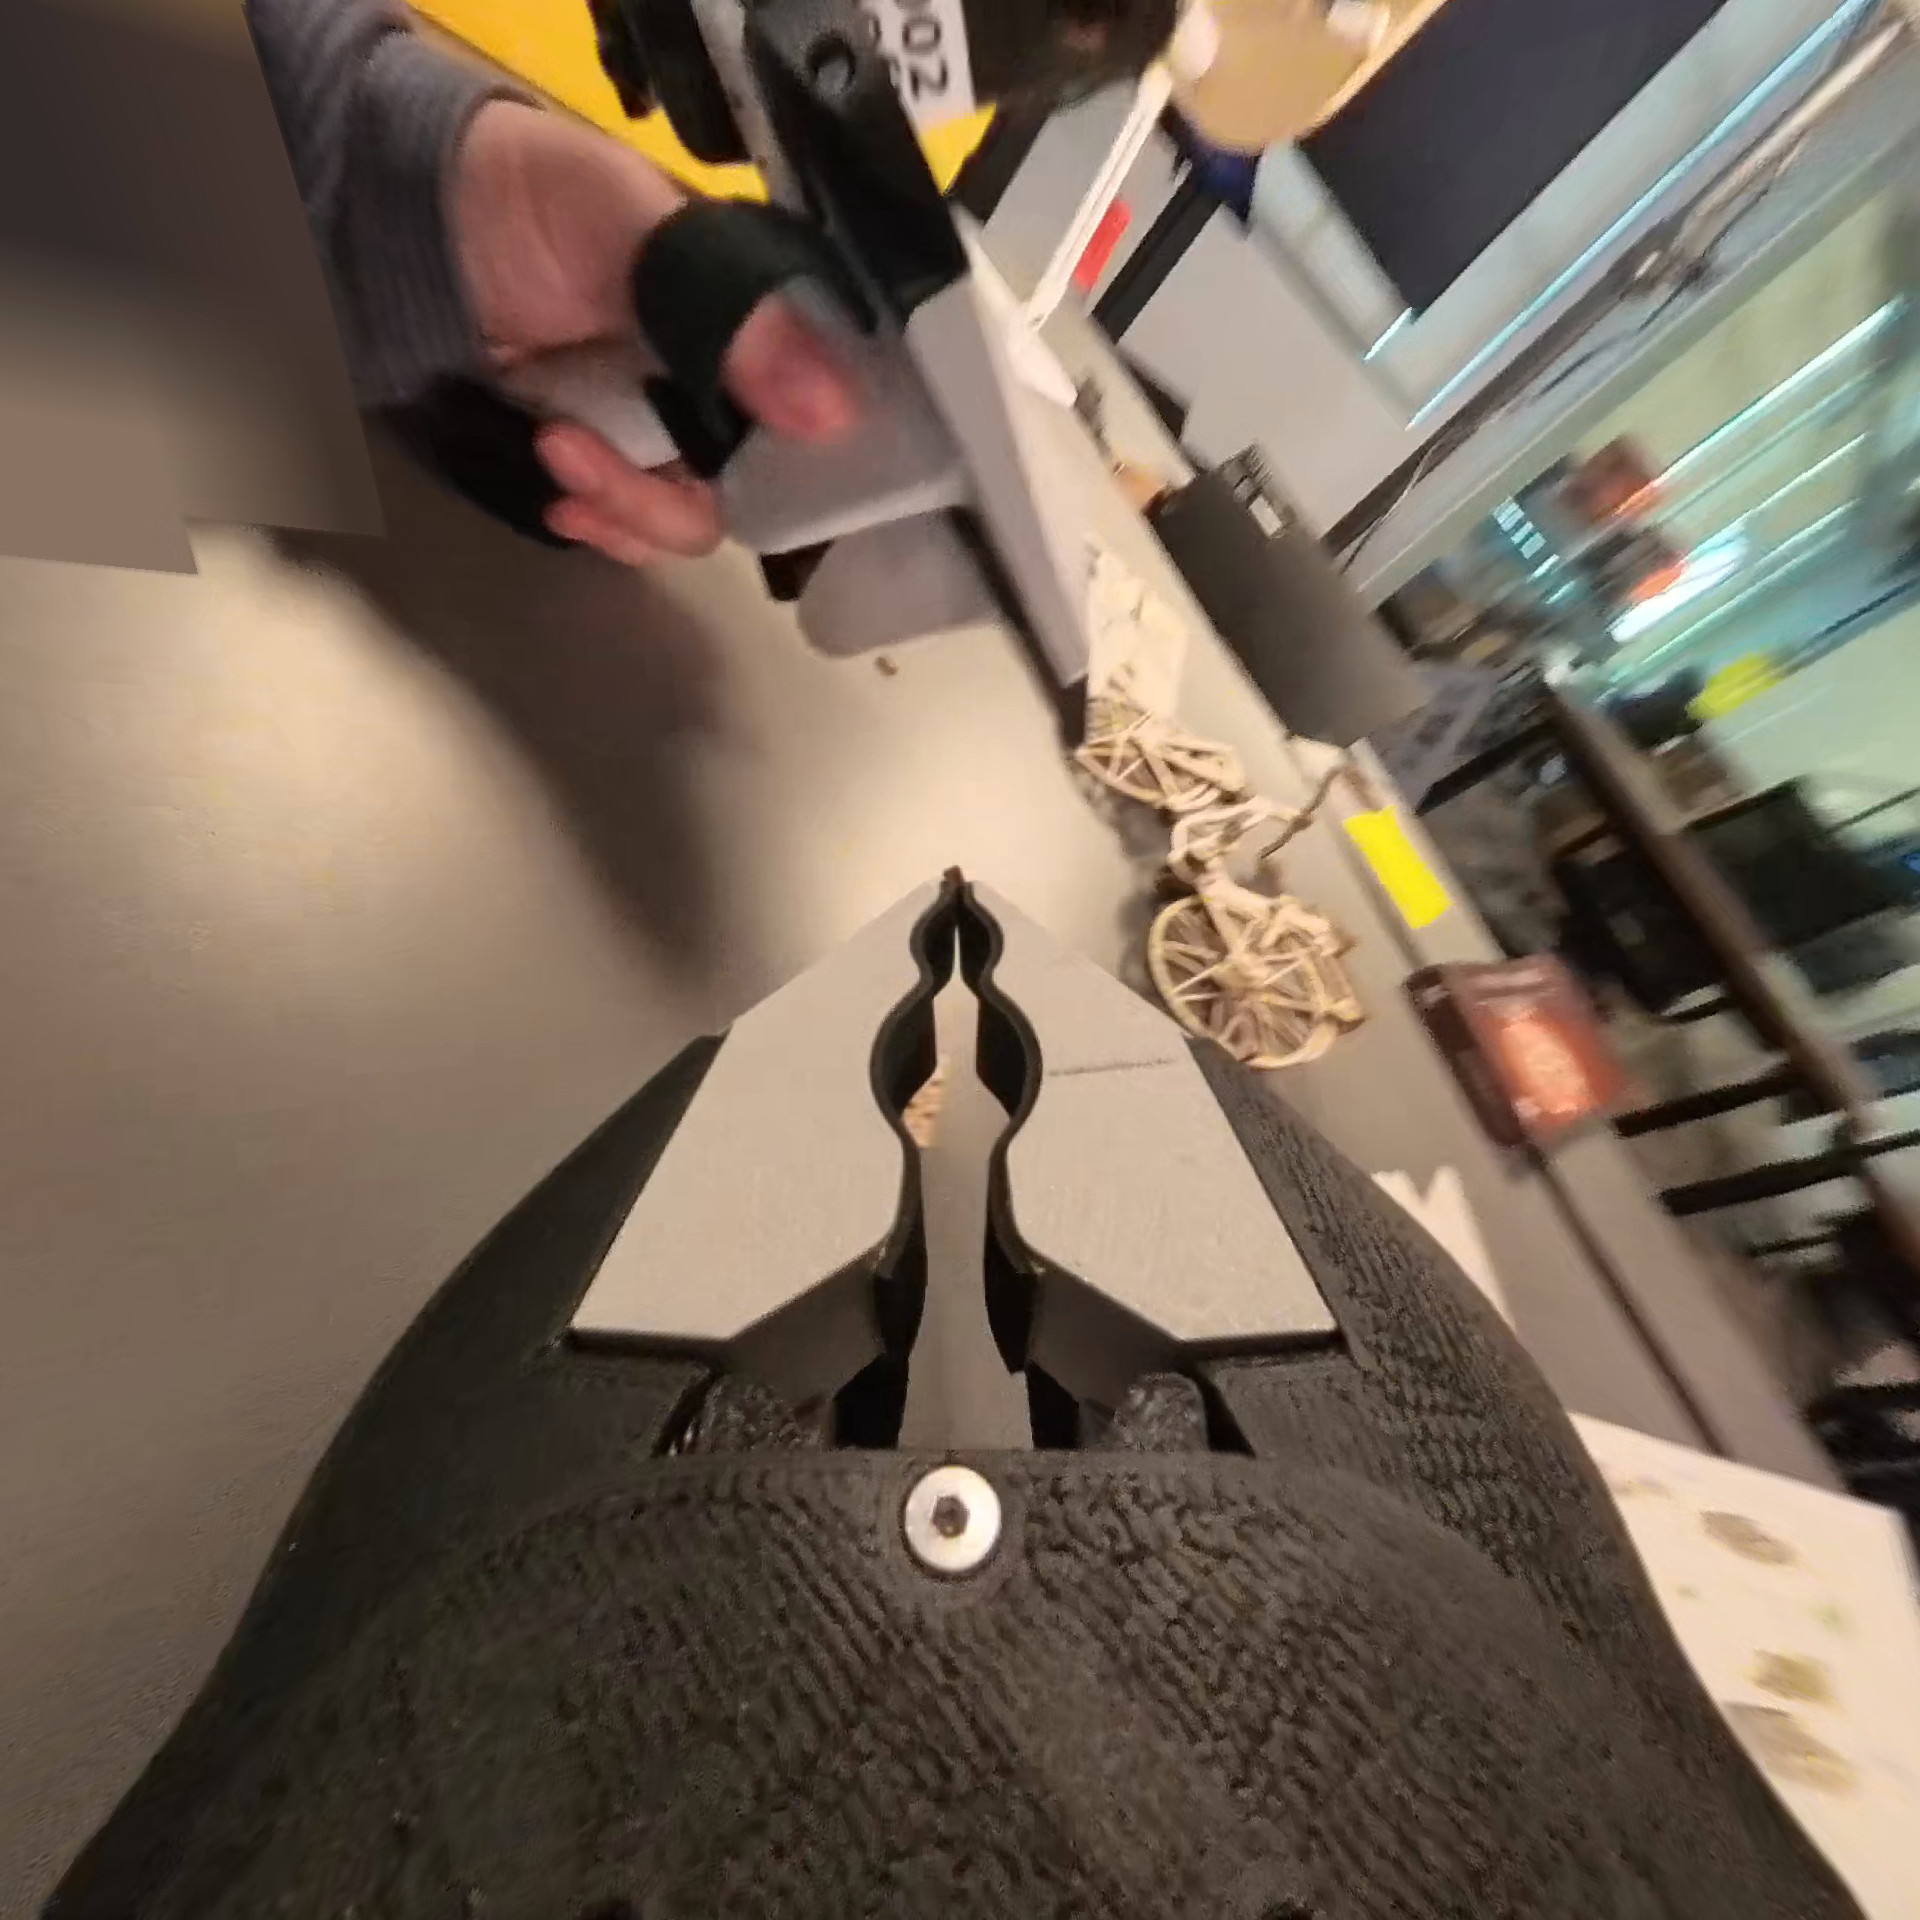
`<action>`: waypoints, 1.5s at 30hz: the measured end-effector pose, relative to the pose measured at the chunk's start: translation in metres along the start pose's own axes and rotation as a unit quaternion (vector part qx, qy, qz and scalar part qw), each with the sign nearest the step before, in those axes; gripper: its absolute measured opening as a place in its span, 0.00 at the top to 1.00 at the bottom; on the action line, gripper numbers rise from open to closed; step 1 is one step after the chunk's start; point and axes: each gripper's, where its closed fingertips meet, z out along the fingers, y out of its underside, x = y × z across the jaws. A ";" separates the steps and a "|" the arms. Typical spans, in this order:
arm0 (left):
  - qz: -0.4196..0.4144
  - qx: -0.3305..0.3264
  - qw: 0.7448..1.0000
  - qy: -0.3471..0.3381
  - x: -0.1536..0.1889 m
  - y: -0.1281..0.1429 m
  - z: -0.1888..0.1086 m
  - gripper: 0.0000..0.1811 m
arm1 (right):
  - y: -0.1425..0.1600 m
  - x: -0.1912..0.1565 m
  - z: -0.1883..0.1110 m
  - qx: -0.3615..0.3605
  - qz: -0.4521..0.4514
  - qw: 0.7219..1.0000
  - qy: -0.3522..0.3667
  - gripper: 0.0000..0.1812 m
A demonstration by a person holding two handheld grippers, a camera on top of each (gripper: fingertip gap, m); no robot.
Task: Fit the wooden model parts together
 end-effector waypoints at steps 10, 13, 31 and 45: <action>0.028 -0.019 0.999 -0.032 -0.003 0.006 0.006 0.86 | 0.005 0.014 0.001 0.015 -0.083 0.996 0.023 1.00; 0.008 -0.042 0.999 0.000 0.004 0.013 0.008 0.85 | -0.001 0.018 -0.004 0.029 -0.092 0.994 0.043 1.00; 0.005 -0.081 0.996 0.029 0.018 0.029 0.021 0.94 | -0.013 0.008 -0.005 0.041 -0.170 0.982 0.064 1.00; 0.034 -0.043 0.996 0.074 0.033 0.018 0.017 1.00 | -0.027 0.022 -0.018 0.120 -0.019 0.992 0.044 0.99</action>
